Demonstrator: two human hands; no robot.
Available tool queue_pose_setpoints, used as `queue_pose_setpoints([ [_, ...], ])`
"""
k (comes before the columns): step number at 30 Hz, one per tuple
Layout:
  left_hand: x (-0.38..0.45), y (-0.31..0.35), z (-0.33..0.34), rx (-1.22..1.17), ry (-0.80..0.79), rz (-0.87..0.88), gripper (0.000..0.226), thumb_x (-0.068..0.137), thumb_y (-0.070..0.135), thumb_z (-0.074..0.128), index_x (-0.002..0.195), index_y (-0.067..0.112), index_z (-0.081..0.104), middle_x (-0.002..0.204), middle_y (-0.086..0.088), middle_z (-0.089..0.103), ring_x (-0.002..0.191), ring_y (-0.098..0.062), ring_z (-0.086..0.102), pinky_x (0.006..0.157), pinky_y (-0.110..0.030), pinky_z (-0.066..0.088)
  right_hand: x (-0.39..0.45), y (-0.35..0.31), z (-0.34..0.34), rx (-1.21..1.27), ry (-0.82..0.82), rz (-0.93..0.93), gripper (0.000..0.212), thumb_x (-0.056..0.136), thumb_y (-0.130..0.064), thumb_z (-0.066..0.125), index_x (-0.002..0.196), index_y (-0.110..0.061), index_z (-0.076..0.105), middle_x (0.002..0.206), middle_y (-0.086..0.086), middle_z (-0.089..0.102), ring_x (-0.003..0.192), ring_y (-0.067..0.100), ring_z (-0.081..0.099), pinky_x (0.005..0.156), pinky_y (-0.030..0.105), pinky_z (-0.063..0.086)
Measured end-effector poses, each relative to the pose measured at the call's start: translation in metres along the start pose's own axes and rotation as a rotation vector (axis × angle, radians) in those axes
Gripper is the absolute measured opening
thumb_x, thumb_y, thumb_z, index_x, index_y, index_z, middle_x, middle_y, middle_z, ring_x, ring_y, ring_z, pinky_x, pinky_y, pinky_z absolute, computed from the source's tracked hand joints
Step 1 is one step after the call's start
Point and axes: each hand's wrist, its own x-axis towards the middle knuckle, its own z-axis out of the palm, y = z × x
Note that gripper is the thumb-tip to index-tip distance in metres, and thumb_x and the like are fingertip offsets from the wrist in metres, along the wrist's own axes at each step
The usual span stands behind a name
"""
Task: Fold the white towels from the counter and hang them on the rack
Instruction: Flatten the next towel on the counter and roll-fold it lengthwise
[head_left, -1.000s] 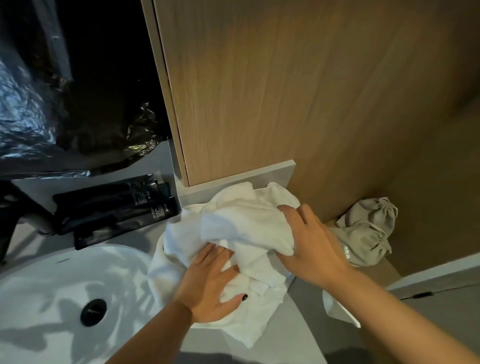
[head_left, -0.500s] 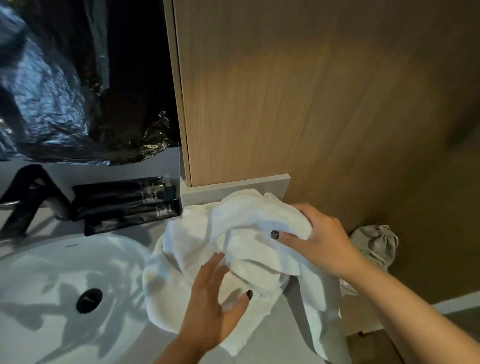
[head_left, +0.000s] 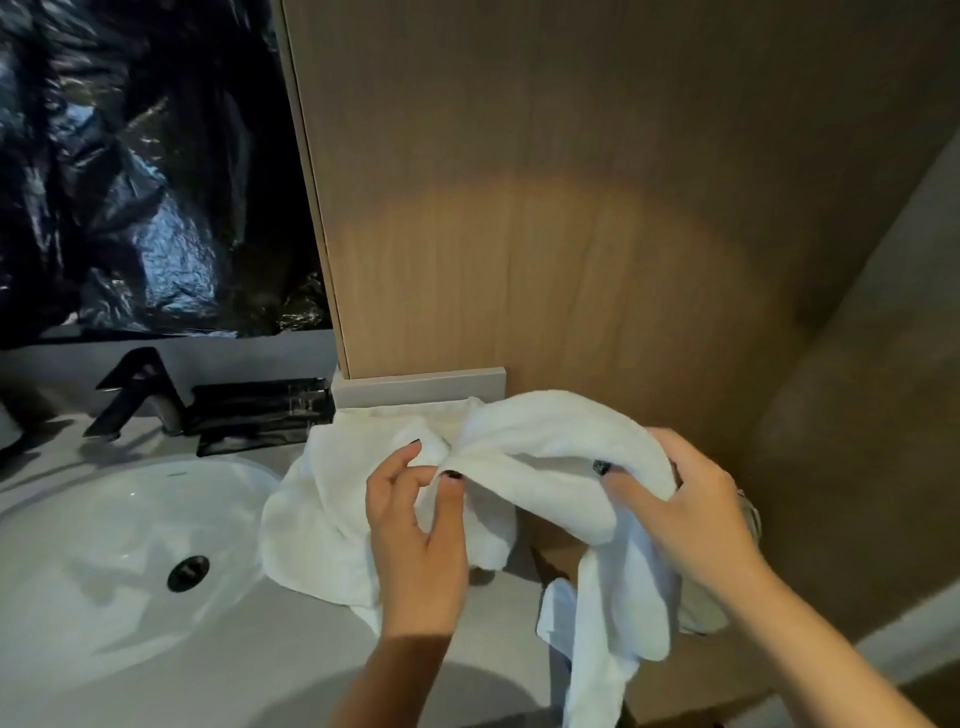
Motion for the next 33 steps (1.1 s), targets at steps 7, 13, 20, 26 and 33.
queue_pose_setpoints([
  [7,-0.055,0.077,-0.006,-0.077,-0.053,0.197,0.020,0.090,0.015,0.062,0.076,0.029,0.062,0.081,0.017,0.065,0.083,-0.002,0.060,0.069,-0.010,0.042,-0.074,-0.014,-0.011,-0.021,-0.014,-0.352,0.058,0.078,-0.041,0.069,0.132,-0.032,0.048,0.131,-0.017,0.048,0.123,0.001,0.047,0.098,0.007,0.037],
  [13,-0.081,0.087,-0.025,-0.126,-0.115,0.186,0.024,0.091,0.009,0.063,0.075,0.027,0.064,0.079,0.014,0.067,0.082,-0.006,0.062,0.068,-0.013,0.045,-0.115,-0.019,0.006,-0.082,0.001,-0.491,0.051,0.081,-0.030,0.069,0.128,-0.031,0.051,0.126,-0.019,0.049,0.116,0.002,0.053,0.092,0.012,0.044],
  [20,-0.092,0.090,-0.078,-0.200,-0.220,0.189,0.037,0.088,-0.001,0.062,0.076,0.034,0.068,0.076,0.013,0.069,0.077,-0.003,0.064,0.065,-0.011,0.047,-0.138,-0.045,0.017,0.107,-0.074,-0.219,0.071,0.070,-0.041,0.073,0.132,-0.040,0.040,0.133,-0.025,0.040,0.125,-0.004,0.044,0.097,0.011,0.041],
  [26,-0.083,0.063,-0.147,-0.141,-0.202,0.223,0.019,0.070,0.010,0.073,0.069,0.029,0.070,0.088,0.011,0.072,0.091,-0.007,0.066,0.073,-0.008,0.045,-0.157,-0.079,0.058,0.457,-0.390,0.081,0.067,0.060,-0.030,0.081,0.123,-0.027,0.060,0.119,0.002,0.066,0.105,0.010,0.066,0.086,0.025,0.052],
  [33,-0.087,0.014,-0.222,0.036,-0.020,-0.249,0.042,0.083,0.031,0.076,0.115,0.029,0.049,0.127,0.009,0.032,0.119,-0.010,0.038,0.093,-0.029,0.034,-0.218,-0.105,0.140,0.420,0.003,0.086,0.027,0.079,0.000,0.074,0.093,-0.023,0.069,0.086,-0.010,0.071,0.079,0.011,0.068,0.069,0.022,0.054],
])
